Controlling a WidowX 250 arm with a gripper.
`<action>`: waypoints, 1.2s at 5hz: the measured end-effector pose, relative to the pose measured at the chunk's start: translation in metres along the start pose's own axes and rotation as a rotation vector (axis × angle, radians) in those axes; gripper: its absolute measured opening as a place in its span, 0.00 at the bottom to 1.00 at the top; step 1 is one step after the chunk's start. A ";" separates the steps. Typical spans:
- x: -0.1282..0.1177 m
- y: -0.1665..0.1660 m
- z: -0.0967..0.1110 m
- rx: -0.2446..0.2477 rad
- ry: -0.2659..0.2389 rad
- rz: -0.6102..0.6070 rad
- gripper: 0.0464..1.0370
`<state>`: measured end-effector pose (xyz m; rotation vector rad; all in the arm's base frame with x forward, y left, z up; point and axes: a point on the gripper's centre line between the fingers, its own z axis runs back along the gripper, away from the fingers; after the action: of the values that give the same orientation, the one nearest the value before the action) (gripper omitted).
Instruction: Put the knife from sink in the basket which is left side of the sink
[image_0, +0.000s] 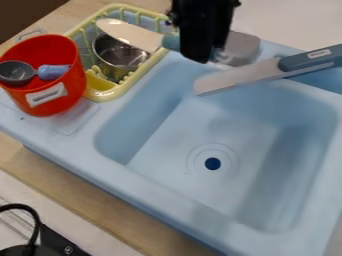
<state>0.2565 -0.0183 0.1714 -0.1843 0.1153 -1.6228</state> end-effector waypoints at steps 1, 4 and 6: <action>-0.020 0.019 0.000 0.003 -0.022 -0.066 0.18; -0.058 0.041 -0.023 0.057 0.058 -0.227 0.18; -0.085 0.015 -0.030 0.050 0.075 -0.130 0.18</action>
<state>0.2695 0.0640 0.1349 -0.0933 0.1223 -1.7608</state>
